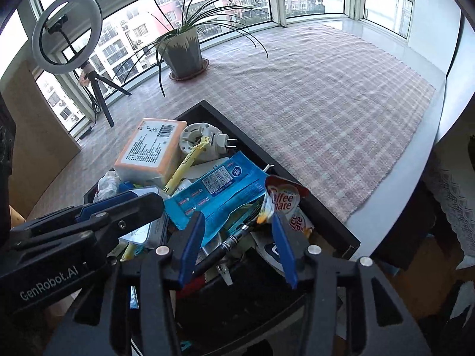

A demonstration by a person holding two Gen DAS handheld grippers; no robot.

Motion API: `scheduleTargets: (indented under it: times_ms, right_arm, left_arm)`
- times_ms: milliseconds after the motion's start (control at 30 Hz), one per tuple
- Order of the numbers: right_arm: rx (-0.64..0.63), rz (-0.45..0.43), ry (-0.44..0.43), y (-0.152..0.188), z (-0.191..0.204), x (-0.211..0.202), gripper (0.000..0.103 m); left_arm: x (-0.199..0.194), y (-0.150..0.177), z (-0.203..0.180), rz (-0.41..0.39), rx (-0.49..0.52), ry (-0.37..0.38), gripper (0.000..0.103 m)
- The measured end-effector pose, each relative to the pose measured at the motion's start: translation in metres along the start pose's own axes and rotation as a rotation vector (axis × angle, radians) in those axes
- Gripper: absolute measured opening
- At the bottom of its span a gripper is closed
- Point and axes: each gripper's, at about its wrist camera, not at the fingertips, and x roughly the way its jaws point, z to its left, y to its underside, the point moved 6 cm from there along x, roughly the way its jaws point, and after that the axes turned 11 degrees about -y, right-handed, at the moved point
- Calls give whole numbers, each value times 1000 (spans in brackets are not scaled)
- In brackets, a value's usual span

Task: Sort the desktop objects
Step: 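Carry the packet and sachet over the black bin and open both grippers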

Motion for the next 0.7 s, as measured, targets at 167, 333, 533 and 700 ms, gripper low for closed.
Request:
scheduleTargets:
  times_ms: [167,333,533,700]
  right_arm:
    - [-25,7,12,4,11,0,47]
    - [-50,24,14,9,27,8,47]
    - [-87,40,-14,15,62,19,47]
    - [-148,46,-38,19,104,30,55]
  left_arm:
    - [-3,5,11,-8,-8,-33,34]
    - [-10,12,33,-18,-28,-76,34]
    - [-18,28,79,-18,-79,-152,36]
    - [-29,49,129,-10,-144,-209,36]
